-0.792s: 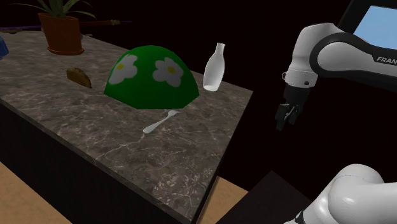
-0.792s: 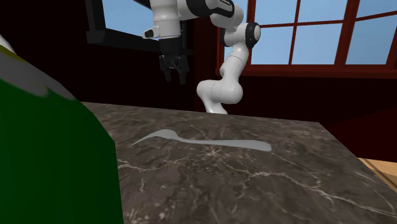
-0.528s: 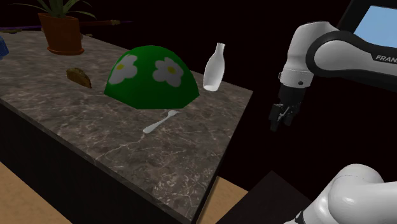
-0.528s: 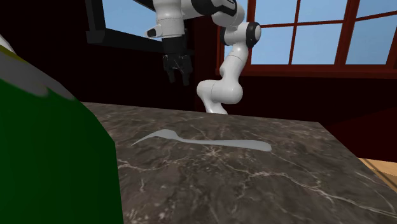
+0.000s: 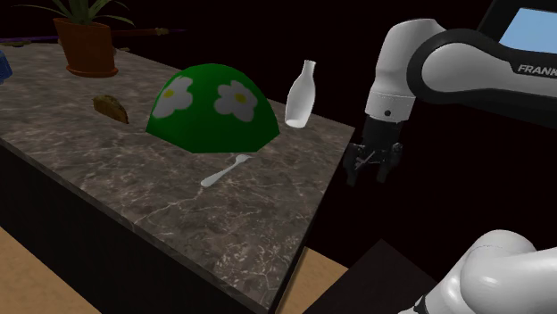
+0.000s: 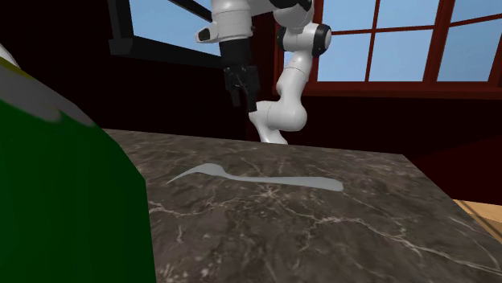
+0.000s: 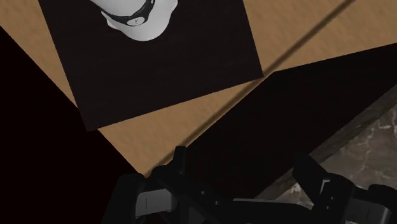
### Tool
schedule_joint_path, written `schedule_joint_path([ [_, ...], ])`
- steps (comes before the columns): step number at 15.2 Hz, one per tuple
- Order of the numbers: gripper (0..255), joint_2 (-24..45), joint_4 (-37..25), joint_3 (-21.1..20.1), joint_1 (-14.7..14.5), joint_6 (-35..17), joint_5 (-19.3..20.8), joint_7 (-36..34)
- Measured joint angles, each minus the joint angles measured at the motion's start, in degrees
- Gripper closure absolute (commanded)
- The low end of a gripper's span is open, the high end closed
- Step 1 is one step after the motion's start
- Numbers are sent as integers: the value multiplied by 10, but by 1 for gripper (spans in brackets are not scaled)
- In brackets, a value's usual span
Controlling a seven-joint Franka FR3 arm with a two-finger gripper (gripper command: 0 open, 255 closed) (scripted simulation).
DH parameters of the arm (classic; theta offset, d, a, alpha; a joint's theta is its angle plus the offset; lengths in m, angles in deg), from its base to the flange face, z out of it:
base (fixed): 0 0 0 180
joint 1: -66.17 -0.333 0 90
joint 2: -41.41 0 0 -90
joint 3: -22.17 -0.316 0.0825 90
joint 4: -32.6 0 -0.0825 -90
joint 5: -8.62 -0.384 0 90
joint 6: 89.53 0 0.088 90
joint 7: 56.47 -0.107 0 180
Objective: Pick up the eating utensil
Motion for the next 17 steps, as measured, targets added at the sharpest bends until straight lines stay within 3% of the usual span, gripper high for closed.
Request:
schedule_joint_path([
  [10, 0, 143, -115, -122, 25, -69, -58, -248],
  [17, 0, 299, -260, -198, 45, -105, -19, -437],
])
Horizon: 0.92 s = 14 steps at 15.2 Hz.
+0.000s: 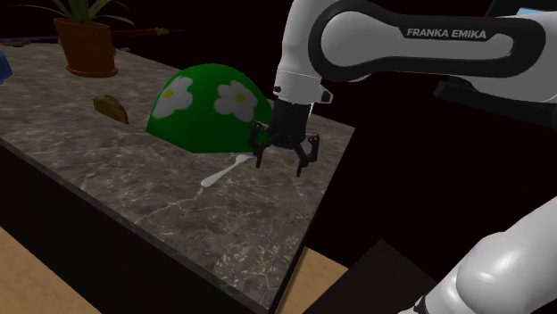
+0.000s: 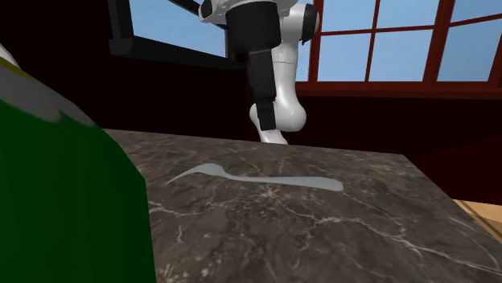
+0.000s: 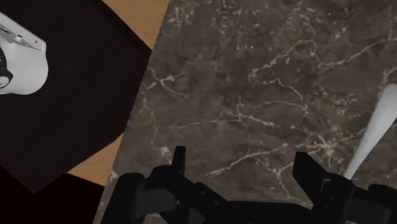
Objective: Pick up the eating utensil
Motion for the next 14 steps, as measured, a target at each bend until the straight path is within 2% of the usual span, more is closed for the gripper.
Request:
schedule_joint_path([
  [5, 0, 119, -113, -33, -13, -11, 63, -139],
  [9, 0, 226, -231, -36, -49, 2, 127, -239],
  [14, 0, 237, -211, -33, -52, -30, 134, -252],
])
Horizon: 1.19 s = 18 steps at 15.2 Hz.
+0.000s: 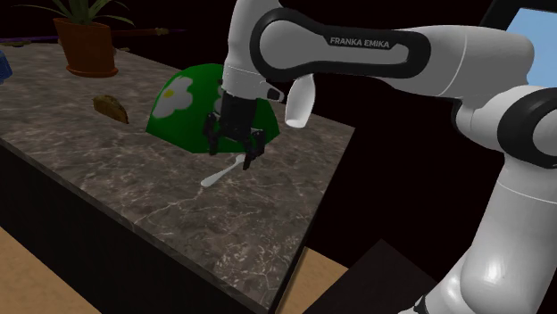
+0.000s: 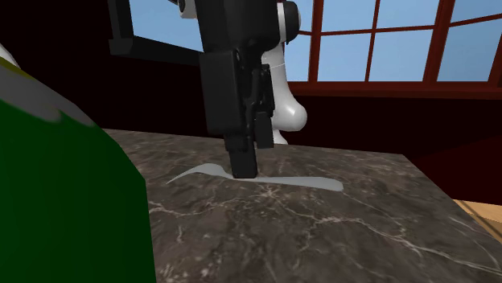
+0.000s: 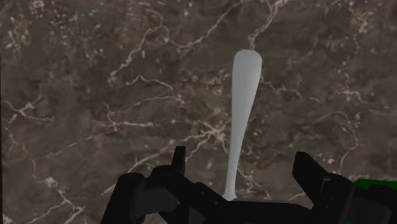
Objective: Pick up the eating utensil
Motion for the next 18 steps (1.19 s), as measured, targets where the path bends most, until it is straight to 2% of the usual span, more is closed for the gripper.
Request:
schedule_joint_path([
  [3, 0, 1, 22, 1, 2, -22, 0, 2],
  [4, 255, 1, 24, 1, 2, -24, 0, 2],
  [14, 255, 1, 26, 1, 2, -27, 0, 2],
  [18, 255, 1, 3, 1, 0, -4, 0, 0],
])
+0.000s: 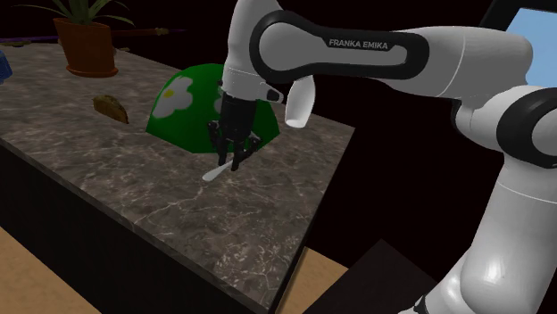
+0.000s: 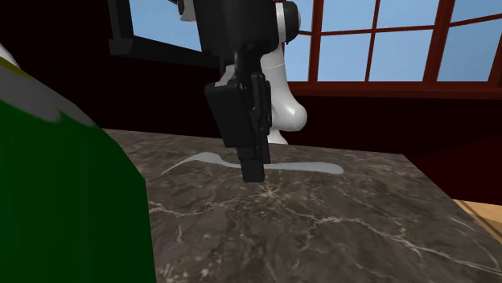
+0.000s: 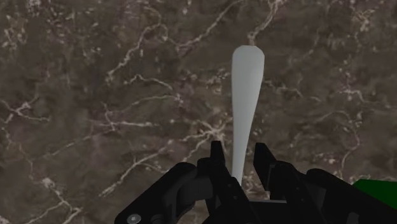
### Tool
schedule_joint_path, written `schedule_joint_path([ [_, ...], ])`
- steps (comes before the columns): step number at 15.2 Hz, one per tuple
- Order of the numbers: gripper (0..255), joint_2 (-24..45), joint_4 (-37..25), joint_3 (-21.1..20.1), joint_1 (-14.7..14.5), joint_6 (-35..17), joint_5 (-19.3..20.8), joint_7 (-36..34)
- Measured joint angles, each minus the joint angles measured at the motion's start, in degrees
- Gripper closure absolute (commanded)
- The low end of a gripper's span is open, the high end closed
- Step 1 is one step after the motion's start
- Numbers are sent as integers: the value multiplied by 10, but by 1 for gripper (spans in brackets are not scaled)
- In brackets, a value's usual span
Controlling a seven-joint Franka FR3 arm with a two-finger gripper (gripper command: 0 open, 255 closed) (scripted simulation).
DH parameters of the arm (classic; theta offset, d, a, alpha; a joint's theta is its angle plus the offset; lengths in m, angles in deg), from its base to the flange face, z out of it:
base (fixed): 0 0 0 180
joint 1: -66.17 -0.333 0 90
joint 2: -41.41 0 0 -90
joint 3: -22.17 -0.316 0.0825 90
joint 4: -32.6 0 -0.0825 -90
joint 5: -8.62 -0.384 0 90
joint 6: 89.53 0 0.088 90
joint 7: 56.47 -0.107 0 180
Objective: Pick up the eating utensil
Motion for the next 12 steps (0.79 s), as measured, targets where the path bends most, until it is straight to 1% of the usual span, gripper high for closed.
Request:
schedule_joint_path([
  [12, 255, 21, -116, -3, -18, 97, 13, -16],
])
